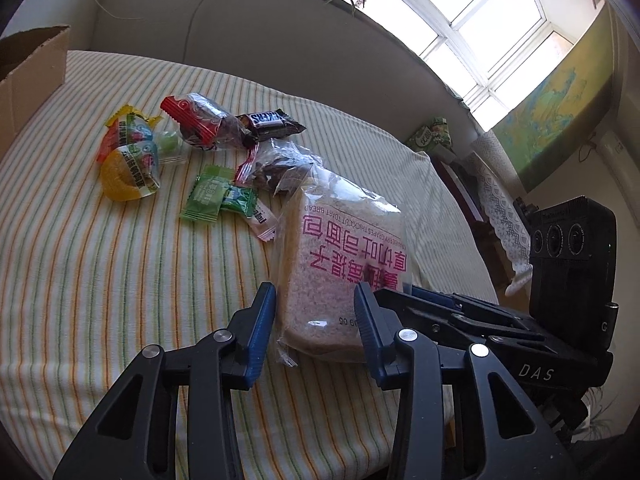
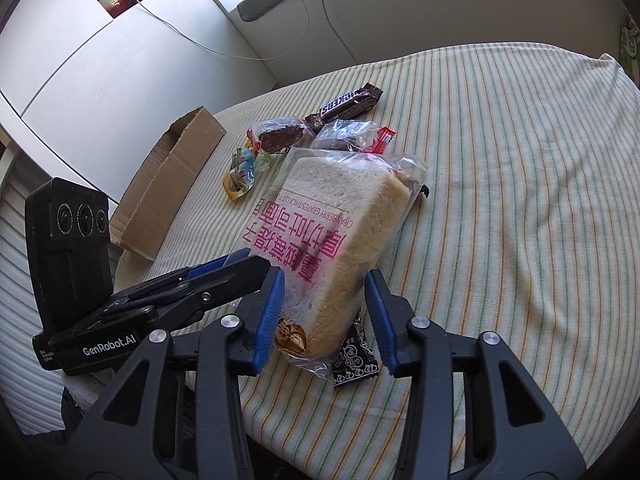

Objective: Organize snacks
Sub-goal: 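Move the right gripper to the bagged bread loaf and close on it, then carry the bread loaf with the right gripper into the cardboard box and release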

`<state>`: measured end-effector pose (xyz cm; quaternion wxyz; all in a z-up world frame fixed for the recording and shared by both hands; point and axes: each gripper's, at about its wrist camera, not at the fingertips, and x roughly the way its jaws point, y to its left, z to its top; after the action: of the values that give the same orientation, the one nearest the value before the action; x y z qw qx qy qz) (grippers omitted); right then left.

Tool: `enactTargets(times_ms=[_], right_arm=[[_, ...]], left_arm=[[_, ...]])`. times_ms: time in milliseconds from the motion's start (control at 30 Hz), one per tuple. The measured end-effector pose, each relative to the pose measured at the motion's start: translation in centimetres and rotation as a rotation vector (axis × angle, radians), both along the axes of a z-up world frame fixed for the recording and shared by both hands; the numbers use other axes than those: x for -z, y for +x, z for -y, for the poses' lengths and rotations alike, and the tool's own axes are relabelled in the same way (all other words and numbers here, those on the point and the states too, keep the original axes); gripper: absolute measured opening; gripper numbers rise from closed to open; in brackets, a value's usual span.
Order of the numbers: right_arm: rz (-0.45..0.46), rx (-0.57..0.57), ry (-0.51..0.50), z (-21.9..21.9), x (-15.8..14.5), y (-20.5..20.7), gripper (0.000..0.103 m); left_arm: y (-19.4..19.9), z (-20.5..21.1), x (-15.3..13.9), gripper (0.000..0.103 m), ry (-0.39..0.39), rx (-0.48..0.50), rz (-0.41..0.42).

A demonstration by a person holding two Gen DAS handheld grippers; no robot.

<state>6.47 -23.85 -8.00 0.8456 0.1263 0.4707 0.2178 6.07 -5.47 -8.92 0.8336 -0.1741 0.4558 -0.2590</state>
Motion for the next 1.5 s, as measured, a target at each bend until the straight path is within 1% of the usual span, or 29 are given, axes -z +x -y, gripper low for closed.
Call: enactTargets(times_ms=[233,400,633,833,1233,1500], right_arm=[[0.038,-0.027,-0.066,-1.0,-0.7,-0.5,0.042],[0.058,-0.047,-0.070,-1.7,-1.5,-0.7,0.042],[0.104,-0.102,-0.069,-4.1,-3.4,-0.2,0.041],[0.141,-0.166,-0.069,-7.2,-5.0,0.3,0.041],[0.199,-0.294,-0.051,-15.2,-7.1,2.4,0.041],[0.212,-0.367,-0.030,-20.8,-7.4,4.1,0.041]], left_arm=[[-0.5,-0.2,-0.3,0.037,0.023,-0.008,0.021],[-0.9,-1.1,-1.1,0.036,0.020,-0.035,0.045],[-1.4,-3.7,-2.8,0.036,0.017,-0.101,0.096],[-1.7,-6.7,-4.1,0.036,0.024,-0.169,0.134],[-2.3,-13.8,-6.6,0.036,0.047,-0.308,0.188],[-2.7,-18.3,-6.8,0.036,0.063,-0.402,0.193]])
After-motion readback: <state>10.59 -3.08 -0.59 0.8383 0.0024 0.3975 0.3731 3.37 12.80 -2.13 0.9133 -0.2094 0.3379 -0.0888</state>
